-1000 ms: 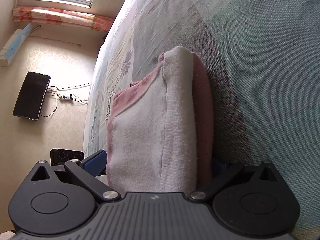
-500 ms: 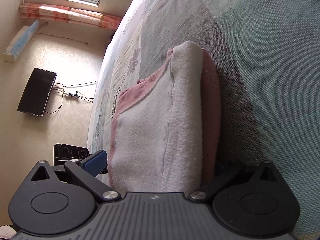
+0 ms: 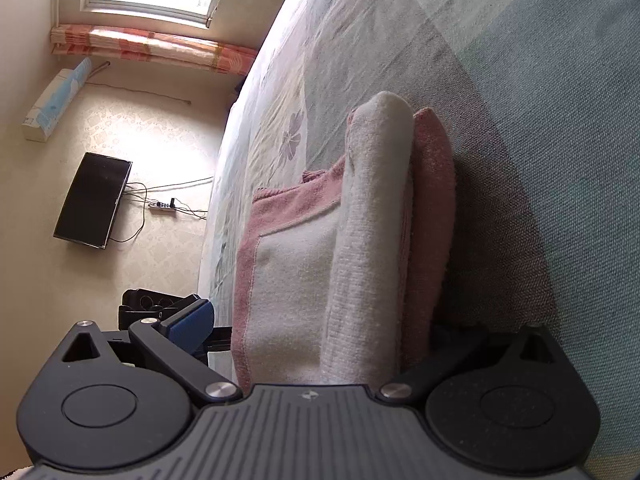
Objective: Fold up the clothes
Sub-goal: 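Lift the gripped edge with the right gripper and fold the sweater in half, then open the right gripper and withdraw it from the folded sweater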
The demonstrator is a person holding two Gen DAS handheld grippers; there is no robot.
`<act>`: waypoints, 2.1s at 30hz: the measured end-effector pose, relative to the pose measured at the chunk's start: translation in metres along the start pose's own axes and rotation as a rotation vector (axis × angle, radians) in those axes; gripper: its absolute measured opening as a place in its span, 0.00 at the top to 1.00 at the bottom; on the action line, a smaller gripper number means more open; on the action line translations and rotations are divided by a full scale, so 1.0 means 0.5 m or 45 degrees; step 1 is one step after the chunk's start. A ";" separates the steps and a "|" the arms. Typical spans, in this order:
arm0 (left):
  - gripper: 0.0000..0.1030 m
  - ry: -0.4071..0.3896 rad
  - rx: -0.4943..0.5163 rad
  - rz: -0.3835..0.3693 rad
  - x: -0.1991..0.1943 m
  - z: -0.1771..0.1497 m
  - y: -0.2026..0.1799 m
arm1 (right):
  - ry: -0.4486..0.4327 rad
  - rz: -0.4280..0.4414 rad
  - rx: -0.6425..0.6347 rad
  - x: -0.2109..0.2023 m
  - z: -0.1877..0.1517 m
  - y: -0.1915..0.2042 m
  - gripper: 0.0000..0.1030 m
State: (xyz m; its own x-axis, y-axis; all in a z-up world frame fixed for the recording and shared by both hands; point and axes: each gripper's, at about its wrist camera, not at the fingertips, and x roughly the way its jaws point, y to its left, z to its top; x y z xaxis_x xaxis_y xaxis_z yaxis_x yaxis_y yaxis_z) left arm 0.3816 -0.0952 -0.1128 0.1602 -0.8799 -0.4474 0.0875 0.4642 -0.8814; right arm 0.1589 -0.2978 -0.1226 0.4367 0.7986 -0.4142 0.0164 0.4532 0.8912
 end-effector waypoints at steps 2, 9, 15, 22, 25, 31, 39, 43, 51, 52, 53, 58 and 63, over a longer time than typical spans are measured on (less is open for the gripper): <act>0.02 -0.005 0.003 -0.019 -0.001 -0.003 -0.004 | 0.009 -0.015 -0.031 -0.002 0.000 0.016 0.00; 0.02 -0.009 0.003 -0.048 -0.006 -0.015 -0.013 | -0.006 -0.025 -0.068 -0.025 0.003 0.040 0.00; 0.02 0.008 0.033 -0.081 0.009 -0.018 -0.040 | -0.034 -0.024 -0.081 -0.052 0.007 0.053 0.00; 0.02 0.064 0.063 -0.120 0.085 -0.008 -0.086 | -0.129 -0.037 -0.063 -0.132 0.027 0.031 0.00; 0.02 0.104 0.072 -0.144 0.140 0.000 -0.110 | -0.170 -0.059 -0.056 -0.176 0.044 0.014 0.00; 0.02 0.190 0.090 -0.224 0.278 0.024 -0.168 | -0.292 -0.117 -0.049 -0.292 0.088 -0.022 0.00; 0.02 0.295 0.102 -0.333 0.477 0.043 -0.234 | -0.473 -0.216 -0.025 -0.448 0.161 -0.102 0.00; 0.02 0.346 0.110 -0.360 0.548 0.039 -0.246 | -0.546 -0.247 0.001 -0.501 0.200 -0.146 0.00; 0.02 0.357 0.193 -0.255 0.559 0.020 -0.241 | -0.610 -0.355 0.073 -0.545 0.238 -0.238 0.00; 0.02 0.337 0.249 -0.216 0.534 0.015 -0.244 | -0.634 -0.400 0.069 -0.552 0.235 -0.237 0.00; 0.02 0.317 0.305 -0.176 0.509 0.011 -0.248 | -0.669 -0.457 0.058 -0.561 0.231 -0.231 0.00; 0.02 0.149 0.617 0.028 0.374 -0.022 -0.281 | -0.819 -0.613 -0.148 -0.587 0.186 -0.141 0.00; 0.01 0.078 0.744 0.193 0.299 -0.022 -0.284 | -0.726 -0.701 -0.355 -0.506 0.136 -0.082 0.00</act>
State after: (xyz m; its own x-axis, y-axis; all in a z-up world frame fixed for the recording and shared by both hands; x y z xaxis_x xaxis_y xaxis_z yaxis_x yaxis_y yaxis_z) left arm 0.3825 -0.2938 -0.0560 0.1575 -0.7958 -0.5847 0.5966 0.5485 -0.5858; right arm 0.1088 -0.5451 -0.0419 0.8201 0.1463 -0.5532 0.1699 0.8609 0.4795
